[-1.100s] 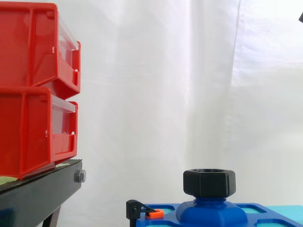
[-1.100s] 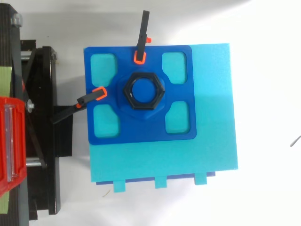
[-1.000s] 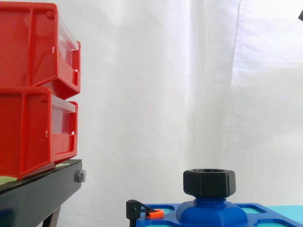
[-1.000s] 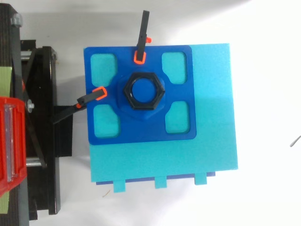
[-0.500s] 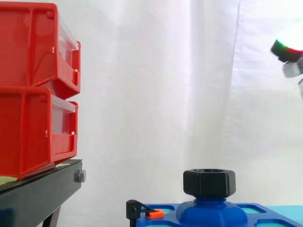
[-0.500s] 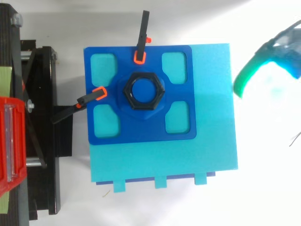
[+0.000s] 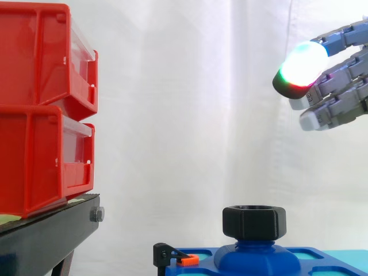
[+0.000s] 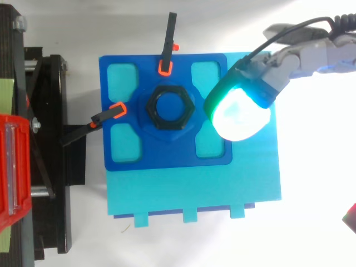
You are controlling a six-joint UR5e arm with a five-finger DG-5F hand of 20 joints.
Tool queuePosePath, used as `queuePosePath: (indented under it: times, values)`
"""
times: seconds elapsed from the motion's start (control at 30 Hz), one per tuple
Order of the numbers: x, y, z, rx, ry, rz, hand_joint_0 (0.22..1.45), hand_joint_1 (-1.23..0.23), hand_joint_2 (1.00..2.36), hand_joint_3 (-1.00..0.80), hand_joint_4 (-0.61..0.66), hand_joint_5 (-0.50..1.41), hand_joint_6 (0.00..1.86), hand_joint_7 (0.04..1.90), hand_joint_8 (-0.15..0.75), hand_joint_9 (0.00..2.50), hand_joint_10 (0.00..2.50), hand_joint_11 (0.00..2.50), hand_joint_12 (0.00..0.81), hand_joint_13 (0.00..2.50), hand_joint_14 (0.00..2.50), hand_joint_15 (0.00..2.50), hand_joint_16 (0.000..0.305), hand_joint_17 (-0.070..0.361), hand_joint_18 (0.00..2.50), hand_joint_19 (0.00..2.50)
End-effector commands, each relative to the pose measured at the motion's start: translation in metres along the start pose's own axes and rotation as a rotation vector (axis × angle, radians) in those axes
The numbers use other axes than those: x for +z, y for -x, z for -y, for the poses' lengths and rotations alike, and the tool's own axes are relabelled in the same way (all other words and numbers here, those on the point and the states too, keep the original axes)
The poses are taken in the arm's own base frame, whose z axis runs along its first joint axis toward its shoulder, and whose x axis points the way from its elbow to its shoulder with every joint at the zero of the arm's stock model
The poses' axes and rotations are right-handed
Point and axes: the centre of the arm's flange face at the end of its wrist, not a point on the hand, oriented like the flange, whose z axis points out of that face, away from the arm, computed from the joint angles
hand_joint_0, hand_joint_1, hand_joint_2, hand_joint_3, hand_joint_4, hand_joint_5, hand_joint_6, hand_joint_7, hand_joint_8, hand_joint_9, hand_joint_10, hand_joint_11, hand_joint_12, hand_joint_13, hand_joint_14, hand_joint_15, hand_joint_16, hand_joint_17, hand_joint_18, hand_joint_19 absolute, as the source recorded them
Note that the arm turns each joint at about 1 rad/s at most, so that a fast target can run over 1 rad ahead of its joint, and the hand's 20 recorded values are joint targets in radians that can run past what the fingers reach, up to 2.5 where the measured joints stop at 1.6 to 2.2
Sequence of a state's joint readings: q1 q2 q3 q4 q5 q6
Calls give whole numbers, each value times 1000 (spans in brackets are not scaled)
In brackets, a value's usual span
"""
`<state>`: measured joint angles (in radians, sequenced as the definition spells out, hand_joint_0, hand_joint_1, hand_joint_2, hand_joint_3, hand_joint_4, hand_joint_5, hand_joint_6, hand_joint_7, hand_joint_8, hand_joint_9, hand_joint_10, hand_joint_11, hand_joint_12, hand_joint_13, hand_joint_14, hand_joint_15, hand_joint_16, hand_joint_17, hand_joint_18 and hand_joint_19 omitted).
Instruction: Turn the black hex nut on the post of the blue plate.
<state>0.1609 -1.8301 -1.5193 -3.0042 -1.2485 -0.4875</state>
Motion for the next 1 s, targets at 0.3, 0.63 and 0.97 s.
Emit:
queuePosePath:
  times: [0.3, 0.63, 0.97]
  values:
    - [77, -35, 21, -230, -1, -10, 458, -459, 1000, -500, 144, -229, 501, 664, 214, 228, 0, 0, 355, 13, 0, 0, 55, 123, 0, 0]
    - [85, -40, 27, -308, 7, -7, 459, -455, 1000, -500, 149, -229, 502, 670, 216, 219, 0, 0, 357, 8, 0, 0, 55, 124, 0, 0]
    - [98, -51, 36, -342, 11, -27, 456, -434, 1000, -500, 152, -228, 502, 685, 218, 213, 0, 0, 360, 0, 0, 0, 56, 126, 0, 0]
